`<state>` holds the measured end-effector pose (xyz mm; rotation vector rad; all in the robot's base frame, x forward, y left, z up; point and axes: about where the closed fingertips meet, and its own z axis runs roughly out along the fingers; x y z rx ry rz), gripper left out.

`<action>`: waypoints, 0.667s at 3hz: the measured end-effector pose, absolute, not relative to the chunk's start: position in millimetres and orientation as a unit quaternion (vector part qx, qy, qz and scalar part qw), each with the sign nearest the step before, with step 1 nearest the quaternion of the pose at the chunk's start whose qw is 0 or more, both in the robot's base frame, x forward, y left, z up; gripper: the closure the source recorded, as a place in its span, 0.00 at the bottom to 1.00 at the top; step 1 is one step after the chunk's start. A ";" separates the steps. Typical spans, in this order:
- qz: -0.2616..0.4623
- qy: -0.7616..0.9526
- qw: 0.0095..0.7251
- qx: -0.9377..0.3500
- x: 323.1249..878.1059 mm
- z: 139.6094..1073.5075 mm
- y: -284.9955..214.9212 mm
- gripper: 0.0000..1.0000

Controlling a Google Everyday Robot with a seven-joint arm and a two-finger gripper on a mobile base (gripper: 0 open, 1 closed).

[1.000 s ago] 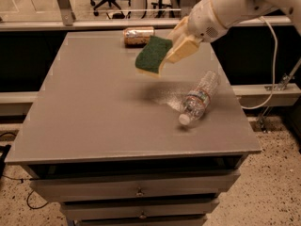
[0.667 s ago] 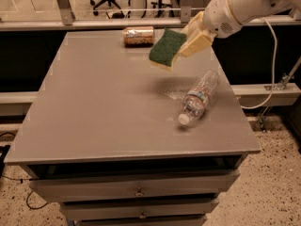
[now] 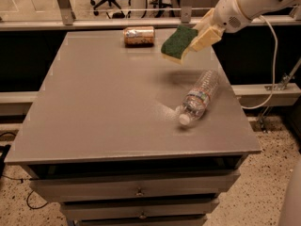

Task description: Move sponge near water bottle

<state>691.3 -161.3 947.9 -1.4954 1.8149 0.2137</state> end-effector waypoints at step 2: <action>0.074 0.757 0.351 -0.546 691.4 935.1 -189.3 0.40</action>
Offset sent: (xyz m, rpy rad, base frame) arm -0.0054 -0.0460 -0.0145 -0.0321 0.1018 -0.1806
